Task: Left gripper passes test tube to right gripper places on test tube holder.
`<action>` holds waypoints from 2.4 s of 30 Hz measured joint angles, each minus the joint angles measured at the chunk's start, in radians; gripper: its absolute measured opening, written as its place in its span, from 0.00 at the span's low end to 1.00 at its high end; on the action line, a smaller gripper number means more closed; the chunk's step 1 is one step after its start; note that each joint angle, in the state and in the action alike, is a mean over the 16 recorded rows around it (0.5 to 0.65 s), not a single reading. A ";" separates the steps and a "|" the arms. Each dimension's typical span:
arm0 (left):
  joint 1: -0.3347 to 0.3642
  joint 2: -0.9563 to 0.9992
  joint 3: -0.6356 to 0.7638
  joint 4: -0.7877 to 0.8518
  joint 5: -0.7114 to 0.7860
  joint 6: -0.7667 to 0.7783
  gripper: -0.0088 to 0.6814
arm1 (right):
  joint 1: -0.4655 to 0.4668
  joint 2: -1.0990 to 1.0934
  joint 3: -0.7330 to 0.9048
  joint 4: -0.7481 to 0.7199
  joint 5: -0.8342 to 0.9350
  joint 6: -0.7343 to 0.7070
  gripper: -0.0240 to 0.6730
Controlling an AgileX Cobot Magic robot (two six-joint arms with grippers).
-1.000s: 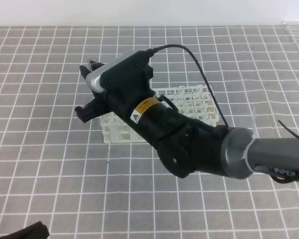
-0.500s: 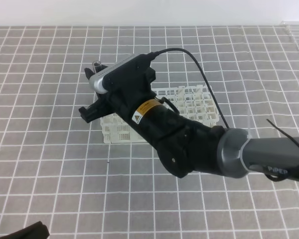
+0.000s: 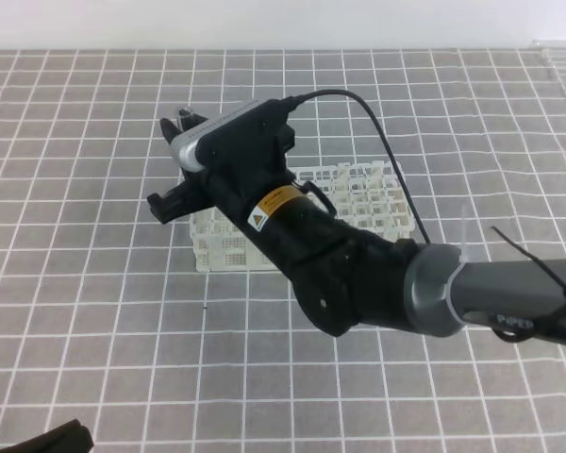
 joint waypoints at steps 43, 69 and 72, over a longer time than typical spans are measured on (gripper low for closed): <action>0.000 0.003 0.008 0.002 -0.008 0.002 0.01 | -0.006 0.047 -0.001 0.008 -0.052 0.024 0.16; 0.000 0.002 0.004 0.001 -0.004 0.001 0.01 | -0.006 0.046 -0.001 0.022 -0.007 0.021 0.42; 0.000 0.002 0.003 0.001 -0.003 0.001 0.01 | -0.006 0.037 0.001 0.037 0.003 0.006 0.50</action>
